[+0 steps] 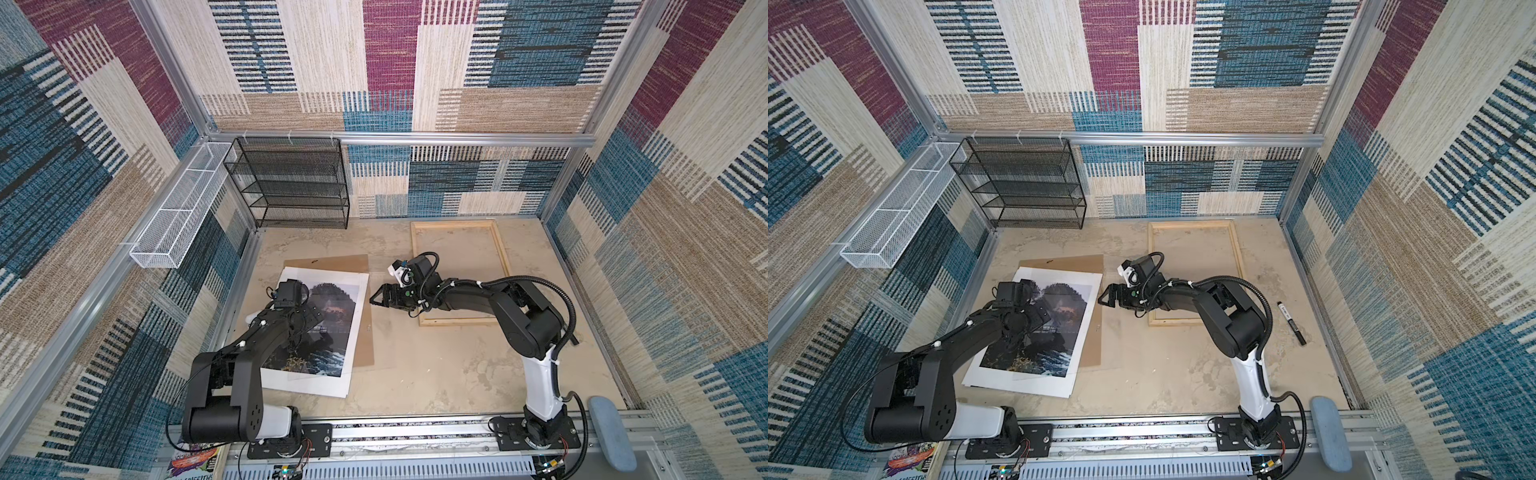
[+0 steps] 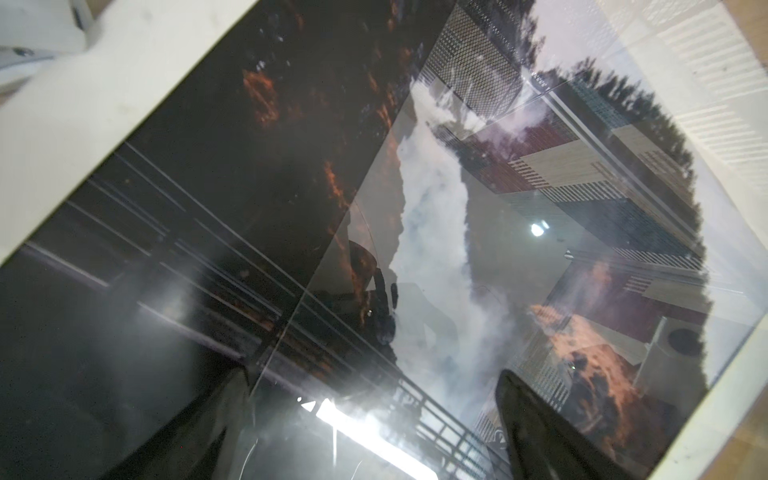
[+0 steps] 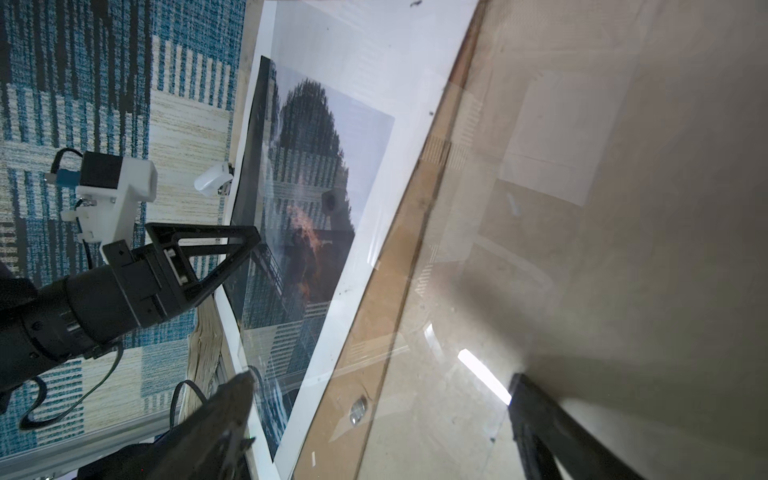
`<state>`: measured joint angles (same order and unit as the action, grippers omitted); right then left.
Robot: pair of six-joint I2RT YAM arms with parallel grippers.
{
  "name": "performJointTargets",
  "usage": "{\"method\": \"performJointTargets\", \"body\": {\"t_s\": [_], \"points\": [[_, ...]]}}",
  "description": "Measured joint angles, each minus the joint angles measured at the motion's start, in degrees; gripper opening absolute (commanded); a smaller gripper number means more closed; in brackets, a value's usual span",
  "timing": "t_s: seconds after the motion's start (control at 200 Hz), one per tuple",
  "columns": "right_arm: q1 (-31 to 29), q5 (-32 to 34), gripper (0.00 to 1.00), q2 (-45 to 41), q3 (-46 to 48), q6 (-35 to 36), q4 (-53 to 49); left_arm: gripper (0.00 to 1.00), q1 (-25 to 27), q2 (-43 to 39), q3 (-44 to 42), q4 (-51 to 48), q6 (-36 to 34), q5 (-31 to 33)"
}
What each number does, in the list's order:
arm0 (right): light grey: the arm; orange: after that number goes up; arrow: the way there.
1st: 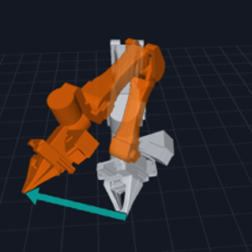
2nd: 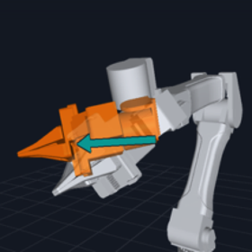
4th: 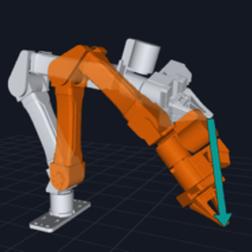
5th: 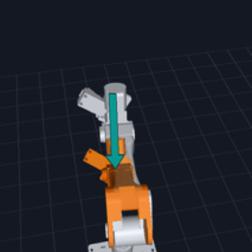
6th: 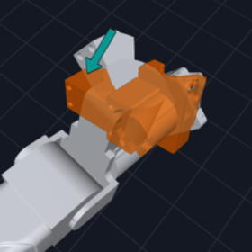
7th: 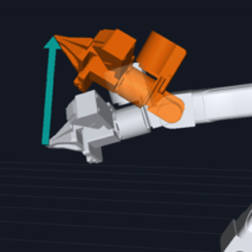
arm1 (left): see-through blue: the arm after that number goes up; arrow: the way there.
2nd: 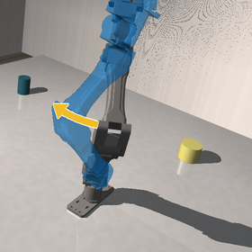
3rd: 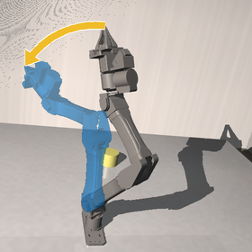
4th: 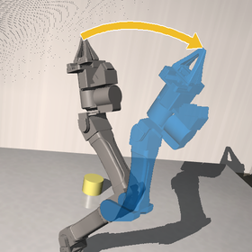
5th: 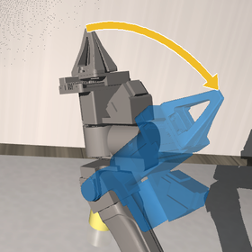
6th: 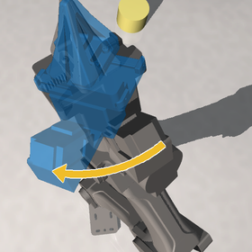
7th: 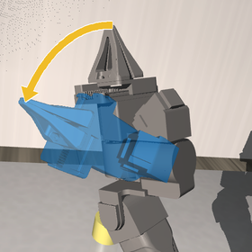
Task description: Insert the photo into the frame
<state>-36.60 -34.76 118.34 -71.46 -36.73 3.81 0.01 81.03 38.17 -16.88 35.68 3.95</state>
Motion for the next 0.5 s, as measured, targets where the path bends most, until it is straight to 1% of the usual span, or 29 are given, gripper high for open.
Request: {"method": "performJointTargets", "body": {"t_s": [0.28,0.501], "points": [[0.2,-3.2,0.78,0.7,0.2,-2.7,2.7,0.95,0.0,0.6,0.2,0.1,-0.4,0.0],[0.2,-5.2,0.71,0.5,0.3,-3.7,3.9,0.94,0.0,0.7,0.2,0.1,-1.0,0.2]]}}
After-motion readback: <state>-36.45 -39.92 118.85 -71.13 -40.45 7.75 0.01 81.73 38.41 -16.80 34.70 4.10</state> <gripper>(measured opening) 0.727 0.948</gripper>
